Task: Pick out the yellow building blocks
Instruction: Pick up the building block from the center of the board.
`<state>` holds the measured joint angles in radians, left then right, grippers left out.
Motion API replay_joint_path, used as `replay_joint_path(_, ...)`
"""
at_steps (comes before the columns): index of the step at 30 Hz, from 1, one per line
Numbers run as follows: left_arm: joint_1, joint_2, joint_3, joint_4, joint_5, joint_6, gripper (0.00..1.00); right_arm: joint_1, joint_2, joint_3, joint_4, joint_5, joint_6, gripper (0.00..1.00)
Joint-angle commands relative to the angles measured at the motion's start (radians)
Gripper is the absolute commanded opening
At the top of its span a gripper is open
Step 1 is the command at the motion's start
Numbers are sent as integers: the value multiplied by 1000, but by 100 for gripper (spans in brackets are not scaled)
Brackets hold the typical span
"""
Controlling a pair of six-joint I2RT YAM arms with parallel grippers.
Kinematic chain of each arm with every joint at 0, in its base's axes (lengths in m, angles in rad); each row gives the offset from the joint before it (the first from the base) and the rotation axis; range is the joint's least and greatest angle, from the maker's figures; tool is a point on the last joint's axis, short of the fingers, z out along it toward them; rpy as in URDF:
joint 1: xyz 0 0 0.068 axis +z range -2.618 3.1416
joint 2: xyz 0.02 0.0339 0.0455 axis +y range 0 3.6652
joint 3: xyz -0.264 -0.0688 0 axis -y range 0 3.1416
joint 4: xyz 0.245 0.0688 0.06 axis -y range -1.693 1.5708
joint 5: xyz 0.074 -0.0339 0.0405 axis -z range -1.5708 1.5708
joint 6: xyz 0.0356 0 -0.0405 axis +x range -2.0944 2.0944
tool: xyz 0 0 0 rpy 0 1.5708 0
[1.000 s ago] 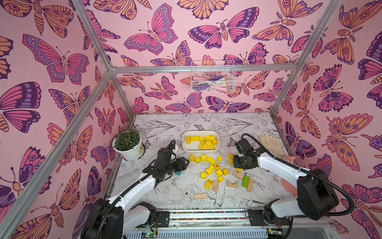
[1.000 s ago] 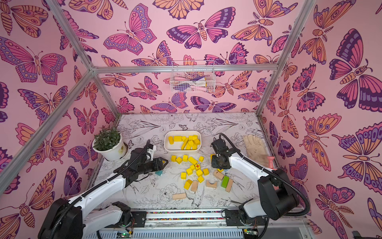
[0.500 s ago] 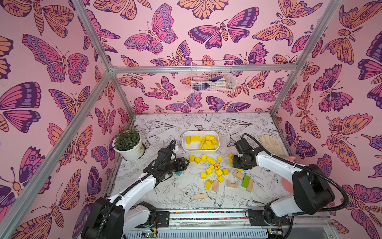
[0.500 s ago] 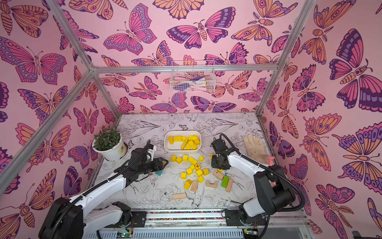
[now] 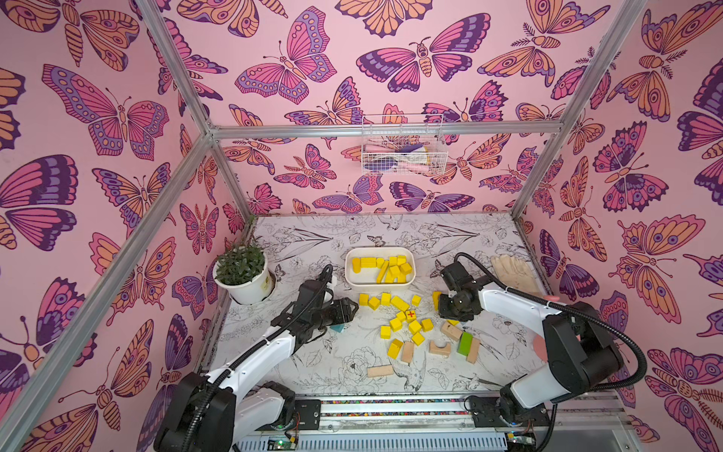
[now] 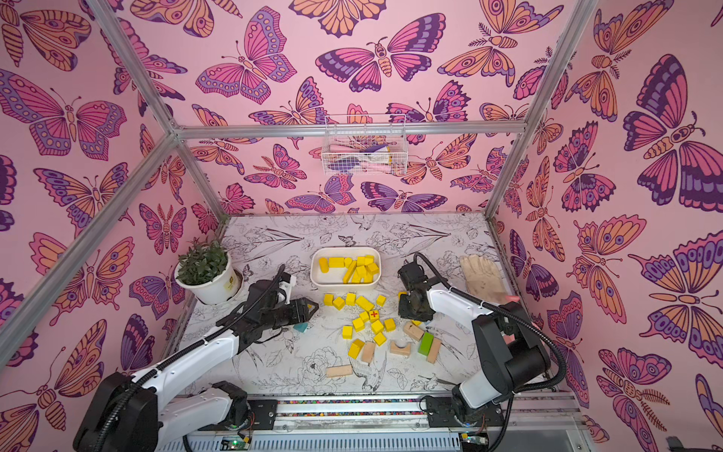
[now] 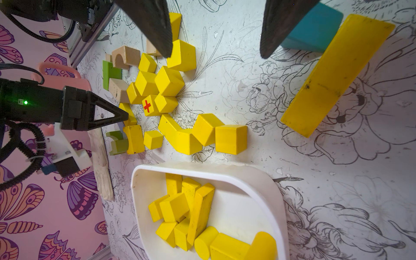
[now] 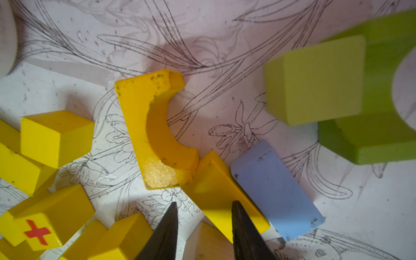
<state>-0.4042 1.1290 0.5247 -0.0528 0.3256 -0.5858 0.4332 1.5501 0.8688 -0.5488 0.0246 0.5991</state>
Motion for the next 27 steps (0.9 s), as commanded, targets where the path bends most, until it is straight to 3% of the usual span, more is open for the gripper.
replay_joint_path(1,8,6,1,2,10,-1,62,-6,-6,5,-23,8,14,40)
replay_joint_path(6,8,8,3,2,10,0,62,-5,-10,9,-56,65,49,40)
replay_joint_path(27,8,3,0,2,10,0,63,-5,67,48,-92,74,53,43)
